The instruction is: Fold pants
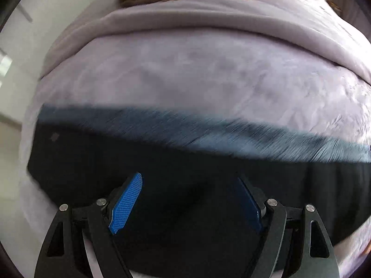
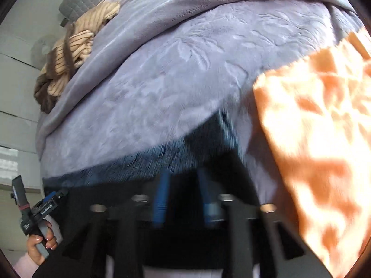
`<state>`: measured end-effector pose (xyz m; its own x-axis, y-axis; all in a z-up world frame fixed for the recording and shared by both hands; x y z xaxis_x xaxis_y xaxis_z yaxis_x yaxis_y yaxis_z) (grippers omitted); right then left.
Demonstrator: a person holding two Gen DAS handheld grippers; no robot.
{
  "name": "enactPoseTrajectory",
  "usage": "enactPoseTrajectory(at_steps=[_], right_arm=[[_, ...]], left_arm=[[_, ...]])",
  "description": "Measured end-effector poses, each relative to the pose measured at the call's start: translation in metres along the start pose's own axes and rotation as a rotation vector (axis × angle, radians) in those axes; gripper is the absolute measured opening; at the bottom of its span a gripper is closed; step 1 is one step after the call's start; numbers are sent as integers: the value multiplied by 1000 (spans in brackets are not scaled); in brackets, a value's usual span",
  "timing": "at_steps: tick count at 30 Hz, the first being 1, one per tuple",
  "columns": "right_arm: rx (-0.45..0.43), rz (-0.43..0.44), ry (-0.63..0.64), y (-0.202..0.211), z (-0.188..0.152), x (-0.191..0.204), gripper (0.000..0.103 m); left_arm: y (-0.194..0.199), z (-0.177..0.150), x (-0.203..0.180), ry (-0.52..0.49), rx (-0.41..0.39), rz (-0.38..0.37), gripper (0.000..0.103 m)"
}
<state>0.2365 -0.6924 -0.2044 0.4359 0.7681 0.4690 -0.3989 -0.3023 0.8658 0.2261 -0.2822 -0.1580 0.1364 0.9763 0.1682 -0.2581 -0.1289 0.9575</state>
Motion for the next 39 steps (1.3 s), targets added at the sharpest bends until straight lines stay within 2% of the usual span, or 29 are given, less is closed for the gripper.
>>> enactPoseTrajectory(at_steps=[5, 10, 13, 16, 19, 22, 24, 26, 27, 29, 31, 34, 39], right_arm=[[68, 112, -15, 12, -50, 29, 46], [162, 183, 55, -4, -110, 103, 46], [191, 207, 153, -19, -129, 163, 46], [195, 242, 268, -30, -141, 230, 46], [208, 304, 398, -47, -147, 314, 46], [249, 327, 564, -76, -157, 402, 46], [282, 331, 674, -104, -163, 466, 46], [325, 343, 753, -125, -173, 509, 46], [354, 340, 799, -141, -177, 532, 46], [404, 315, 903, -176, -187, 574, 46], [436, 272, 1004, -216, -196, 607, 46], [473, 226, 1088, -261, -204, 632, 46], [536, 185, 1105, -309, -209, 656, 46]], left_arm=[[10, -52, 55, 53, 57, 7, 81], [12, -77, 95, 94, 74, -34, 81], [18, -75, 127, 97, 38, -57, 81], [13, -61, 176, 67, -13, -76, 81], [8, -42, 214, 37, -83, -77, 81], [-11, -24, 247, 27, -112, -95, 81], [-31, -20, 268, 29, -113, -72, 81], [-60, -31, 287, 62, -59, -51, 81], [-70, -37, 293, 83, -44, -68, 81], [-75, -45, 295, 85, -86, -100, 81], [-73, -47, 291, 60, -119, -78, 81], [-74, -49, 291, 95, -138, -96, 81], [-72, -52, 291, 96, -165, -119, 81]])
Point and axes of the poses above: each gripper's, at about its wrist camera, not at the fingertips, and y roughly against the way its jaws point, x to its left, z to its top, the point moved 7 cm from there along -y, roughly the way its jaws point, and after that the axes turned 3 degrees about -y, right-handed, at the moved point
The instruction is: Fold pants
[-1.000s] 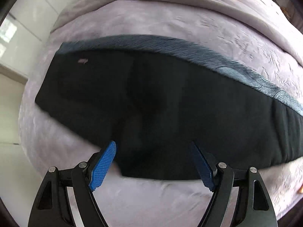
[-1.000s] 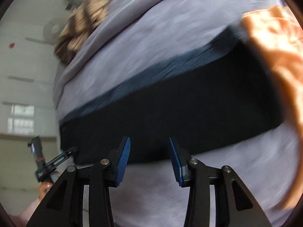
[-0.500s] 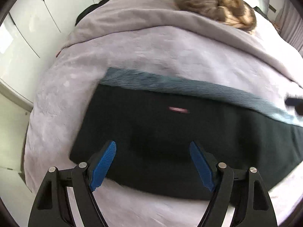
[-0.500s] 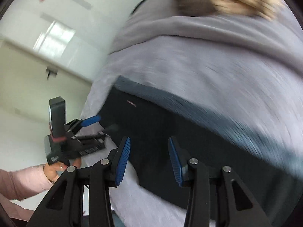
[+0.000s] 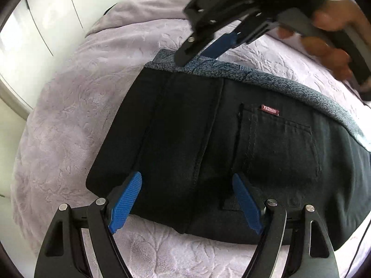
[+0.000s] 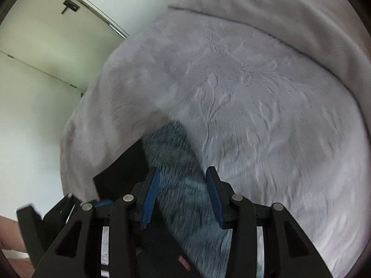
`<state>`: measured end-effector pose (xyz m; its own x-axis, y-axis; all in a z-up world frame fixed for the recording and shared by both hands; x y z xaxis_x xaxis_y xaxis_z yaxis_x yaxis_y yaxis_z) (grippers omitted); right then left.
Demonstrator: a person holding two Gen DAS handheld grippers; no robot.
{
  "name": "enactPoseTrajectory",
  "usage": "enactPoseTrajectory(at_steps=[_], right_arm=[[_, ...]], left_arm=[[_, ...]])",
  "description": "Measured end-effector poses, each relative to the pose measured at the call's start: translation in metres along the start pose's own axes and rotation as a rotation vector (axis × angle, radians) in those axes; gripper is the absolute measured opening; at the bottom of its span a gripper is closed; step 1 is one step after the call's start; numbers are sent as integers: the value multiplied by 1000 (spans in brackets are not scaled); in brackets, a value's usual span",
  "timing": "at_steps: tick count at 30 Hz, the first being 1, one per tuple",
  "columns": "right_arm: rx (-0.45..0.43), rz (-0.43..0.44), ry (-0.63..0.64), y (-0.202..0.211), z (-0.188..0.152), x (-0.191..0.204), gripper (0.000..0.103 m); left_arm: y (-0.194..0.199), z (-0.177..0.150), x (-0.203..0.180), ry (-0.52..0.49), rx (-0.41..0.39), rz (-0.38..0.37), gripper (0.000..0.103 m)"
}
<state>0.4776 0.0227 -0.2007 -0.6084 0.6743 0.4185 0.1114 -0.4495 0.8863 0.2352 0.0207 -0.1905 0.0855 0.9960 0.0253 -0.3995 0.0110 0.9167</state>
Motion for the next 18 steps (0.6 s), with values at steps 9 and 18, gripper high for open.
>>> enactPoseTrajectory(at_steps=[9, 18], right_arm=[[23, 215, 39, 18, 4, 45, 8], [-25, 26, -167, -9, 1, 14, 25]], left_arm=[[9, -19, 5, 45, 0, -20, 81], [36, 28, 17, 69, -74, -9, 81]])
Point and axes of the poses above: each gripper's, at about its wrist camera, not at the fingertips, and y roughly against the way its jaws point, x to its left, z to its top, the point moved 7 cm from there along -y, roughly the way its jaws point, and after that the axes turned 3 degrees about -y, right-handed, at the moved point
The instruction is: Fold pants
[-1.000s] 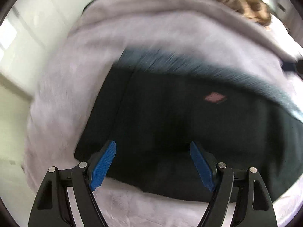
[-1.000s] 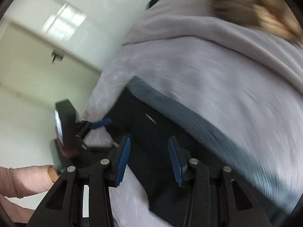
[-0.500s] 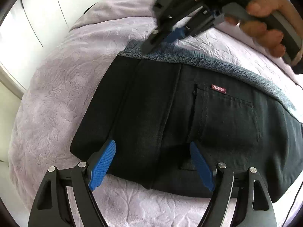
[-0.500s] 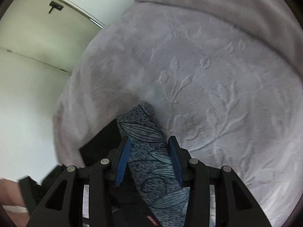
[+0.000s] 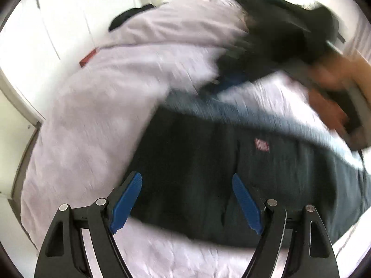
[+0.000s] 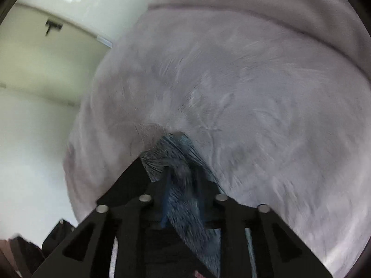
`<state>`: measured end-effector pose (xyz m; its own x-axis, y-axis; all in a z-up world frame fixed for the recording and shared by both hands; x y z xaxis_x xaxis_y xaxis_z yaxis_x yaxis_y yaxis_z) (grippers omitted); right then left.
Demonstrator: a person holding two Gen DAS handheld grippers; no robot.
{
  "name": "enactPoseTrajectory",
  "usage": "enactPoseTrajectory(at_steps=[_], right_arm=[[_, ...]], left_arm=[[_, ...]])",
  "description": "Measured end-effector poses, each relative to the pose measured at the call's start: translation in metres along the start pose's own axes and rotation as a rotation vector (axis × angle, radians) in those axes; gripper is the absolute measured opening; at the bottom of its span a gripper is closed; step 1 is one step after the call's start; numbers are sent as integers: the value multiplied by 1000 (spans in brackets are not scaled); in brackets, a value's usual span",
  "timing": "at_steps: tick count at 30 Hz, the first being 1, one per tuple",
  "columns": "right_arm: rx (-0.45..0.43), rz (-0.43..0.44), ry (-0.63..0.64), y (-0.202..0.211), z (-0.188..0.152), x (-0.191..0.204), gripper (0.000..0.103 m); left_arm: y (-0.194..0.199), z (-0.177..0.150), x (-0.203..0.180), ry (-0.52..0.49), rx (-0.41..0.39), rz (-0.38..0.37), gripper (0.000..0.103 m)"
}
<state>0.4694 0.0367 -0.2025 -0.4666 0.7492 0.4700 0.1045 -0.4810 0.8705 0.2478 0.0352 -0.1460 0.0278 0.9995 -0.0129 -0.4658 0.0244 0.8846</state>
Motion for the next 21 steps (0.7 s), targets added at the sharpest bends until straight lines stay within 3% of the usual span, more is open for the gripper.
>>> enactPoseTrajectory(at_steps=[4, 7, 9, 11, 12, 14, 16, 17, 18, 21], right_arm=[[-103, -63, -57, 56, -38, -12, 25], [-137, -35, -175, 79, -85, -34, 25], [-122, -70, -222, 77, -109, -54, 25], [-96, -188, -286, 68, -136, -86, 24], [-121, -190, -314, 70, -147, -98, 19], [-194, -143, -407, 89, -163, -112, 20], [-277, -101, -504, 116, -190, -119, 29], [-295, -71, -540, 123, -205, -119, 39], [-308, -19, -583, 130, -222, -119, 45], [-328, 182, -731, 130, -287, -106, 45]], left_arm=[[-22, 34, 2, 10, 4, 33, 81], [-57, 52, -11, -33, 29, 65, 81], [-87, 57, -9, -58, 61, 100, 84], [-104, 63, -3, -45, 93, 125, 90], [-101, 66, 0, -18, 105, 115, 90], [-82, 70, 3, -2, 82, 113, 90], [-60, 63, 0, -44, 63, 126, 90], [-47, 53, -5, -64, 62, 116, 90], [-40, 43, -10, -76, 68, 104, 90], [-33, 4, -29, -122, 113, 66, 90]])
Point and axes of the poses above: each gripper's, at about its wrist camera, not at the fingertips, and y roughly against the way its jaws point, x to its left, z to its top, the point moved 7 cm from there along -y, roughly the way its jaws point, and after that the axes turned 3 degrees about -y, right-handed, at the moved point
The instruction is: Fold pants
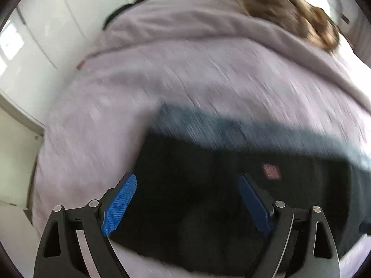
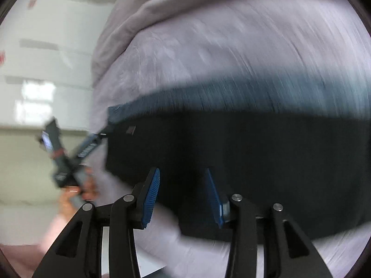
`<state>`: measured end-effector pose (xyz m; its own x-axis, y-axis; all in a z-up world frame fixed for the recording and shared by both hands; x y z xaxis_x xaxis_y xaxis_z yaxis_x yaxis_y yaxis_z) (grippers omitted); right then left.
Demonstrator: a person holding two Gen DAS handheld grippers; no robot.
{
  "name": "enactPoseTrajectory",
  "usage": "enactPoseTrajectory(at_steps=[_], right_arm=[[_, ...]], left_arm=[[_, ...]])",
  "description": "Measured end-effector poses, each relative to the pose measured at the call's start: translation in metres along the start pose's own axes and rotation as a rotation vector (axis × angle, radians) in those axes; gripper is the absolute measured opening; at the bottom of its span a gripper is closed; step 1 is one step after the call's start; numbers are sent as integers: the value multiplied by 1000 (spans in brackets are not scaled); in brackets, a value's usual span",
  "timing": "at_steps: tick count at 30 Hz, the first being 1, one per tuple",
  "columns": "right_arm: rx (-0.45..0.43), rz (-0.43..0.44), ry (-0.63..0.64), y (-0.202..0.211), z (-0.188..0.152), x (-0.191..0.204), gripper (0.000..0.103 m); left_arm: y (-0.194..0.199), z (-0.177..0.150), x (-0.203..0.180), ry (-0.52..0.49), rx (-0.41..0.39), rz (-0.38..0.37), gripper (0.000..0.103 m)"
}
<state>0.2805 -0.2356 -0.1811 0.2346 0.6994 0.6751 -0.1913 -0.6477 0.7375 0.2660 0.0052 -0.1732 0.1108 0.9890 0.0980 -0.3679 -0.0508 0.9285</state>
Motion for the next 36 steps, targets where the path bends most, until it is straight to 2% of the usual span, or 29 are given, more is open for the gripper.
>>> enactPoseTrajectory(at_steps=[2, 4, 5, 7, 8, 12, 15, 16, 17, 18, 22, 25, 28, 29, 30, 33, 36], right_arm=[[25, 60, -122, 7, -39, -22, 45], [33, 53, -194, 2, -66, -43, 45], [29, 48, -223, -3, -72, -52, 45], [-15, 82, -286, -7, -75, -65, 45], [-42, 98, -308, -5, -73, -69, 45], [-158, 201, -387, 5, -60, -73, 45], [-170, 182, -428, 0, -55, -82, 44], [-171, 164, -440, 4, -55, -90, 39], [-175, 145, -460, 4, -56, -94, 22], [-196, 140, -471, 8, -55, -96, 12], [-281, 80, -412, 31, -63, -96, 8], [-264, 25, -421, 18, -70, -116, 8], [-231, 24, -413, 27, -76, -123, 9], [-209, -8, -407, 35, -78, -124, 16], [-200, -37, -396, 43, -78, -124, 22], [-241, -98, -223, 83, -68, -104, 22], [-265, -159, -90, 93, -39, -87, 22]], left_arm=[[-16, -16, -15, -63, 43, 36, 91], [-23, -23, -15, -44, 27, 33, 95], [-27, -24, -9, -7, 39, 26, 103], [-35, -24, 0, 48, 86, -25, 103], [-35, -24, 0, 41, 96, -25, 103], [-30, -21, -9, -56, 78, 35, 103], [-30, -25, -12, -26, 92, 21, 103], [-32, -23, -9, -23, 92, 17, 103], [-32, -22, -8, -30, 88, 19, 103], [-33, -24, -8, -35, 85, 22, 103], [-36, -25, -8, -25, 87, 24, 103], [-36, -25, -6, -24, 97, 27, 103], [-31, -11, -4, -25, 117, 50, 103], [-20, -7, -5, -31, 105, 42, 103], [-10, -4, -11, -39, 86, 27, 103], [13, 14, -45, -90, 18, -30, 103], [13, 35, -99, -132, -8, -96, 103]])
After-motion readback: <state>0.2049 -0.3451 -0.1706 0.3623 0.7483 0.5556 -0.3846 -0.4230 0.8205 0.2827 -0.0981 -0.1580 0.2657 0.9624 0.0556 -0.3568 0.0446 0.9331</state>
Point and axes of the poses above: each gripper's, at about its wrist camera, not at the fingertips, and y roughly against the way its jaws point, x to its left, z to its top, the point moved 7 cm from there along -y, roughly the way its jaws point, and after that the axes turned 3 degrees about -y, right-handed, at the moved point
